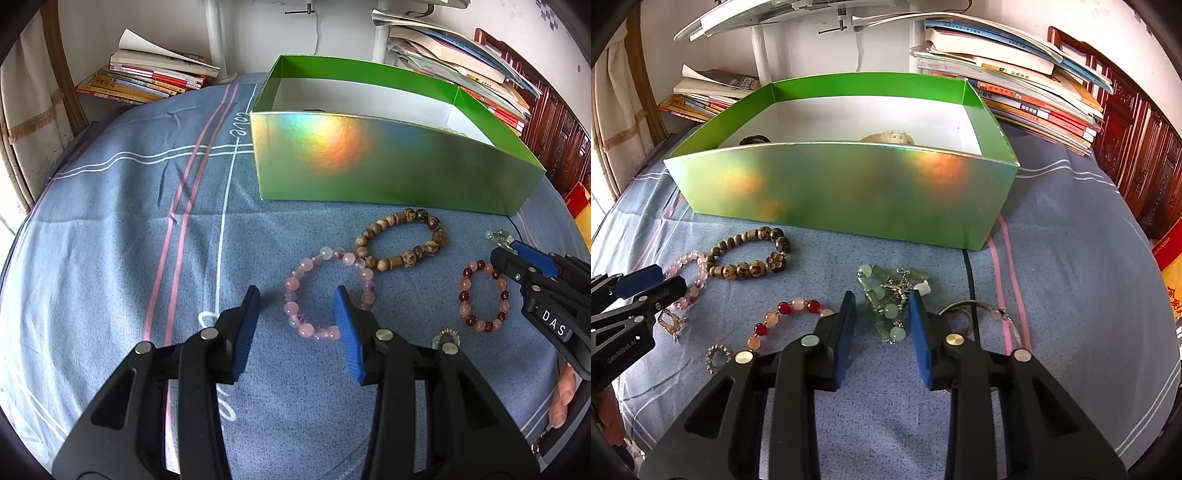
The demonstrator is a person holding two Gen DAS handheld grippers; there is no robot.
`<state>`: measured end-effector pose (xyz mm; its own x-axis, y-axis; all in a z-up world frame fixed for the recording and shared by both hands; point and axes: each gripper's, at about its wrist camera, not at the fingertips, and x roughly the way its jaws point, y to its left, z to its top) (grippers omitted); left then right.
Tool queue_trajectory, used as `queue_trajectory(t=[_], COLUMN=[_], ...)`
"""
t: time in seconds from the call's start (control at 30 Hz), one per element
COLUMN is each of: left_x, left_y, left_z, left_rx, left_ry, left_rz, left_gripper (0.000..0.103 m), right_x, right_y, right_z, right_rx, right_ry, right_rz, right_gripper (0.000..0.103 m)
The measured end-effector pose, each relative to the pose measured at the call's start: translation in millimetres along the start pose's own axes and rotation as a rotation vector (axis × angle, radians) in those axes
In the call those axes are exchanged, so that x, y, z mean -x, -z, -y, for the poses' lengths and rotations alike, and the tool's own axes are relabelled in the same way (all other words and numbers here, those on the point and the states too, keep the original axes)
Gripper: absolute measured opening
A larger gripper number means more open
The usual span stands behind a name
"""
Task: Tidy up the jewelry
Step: 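Grasp the green jade beads with the right tool while the left tool grasps the pink bead bracelet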
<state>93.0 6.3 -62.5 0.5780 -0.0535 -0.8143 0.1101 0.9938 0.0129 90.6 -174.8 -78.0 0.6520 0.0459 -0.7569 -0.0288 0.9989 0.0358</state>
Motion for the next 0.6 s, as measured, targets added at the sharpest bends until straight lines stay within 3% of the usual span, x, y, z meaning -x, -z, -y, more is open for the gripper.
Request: queue_trajectory(t=[0.3, 0.6], left_x=[2.6, 2.5], left_y=[2.1, 3.4], left_z=[6.6, 9.2], left_rx=[-0.013, -0.016], left_ry=[0.008, -0.001], left_rz=[0.005, 0.011], left_gripper=[0.026, 0.025], right_x=[-1.0, -1.7], right_y=[2.4, 3.5], right_z=[-1.6, -3.1], right_rx=[0.007, 0.007], right_ry=[-0.005, 0.003], right_rz=[0.009, 0.014], right_gripper=[0.024, 0.025])
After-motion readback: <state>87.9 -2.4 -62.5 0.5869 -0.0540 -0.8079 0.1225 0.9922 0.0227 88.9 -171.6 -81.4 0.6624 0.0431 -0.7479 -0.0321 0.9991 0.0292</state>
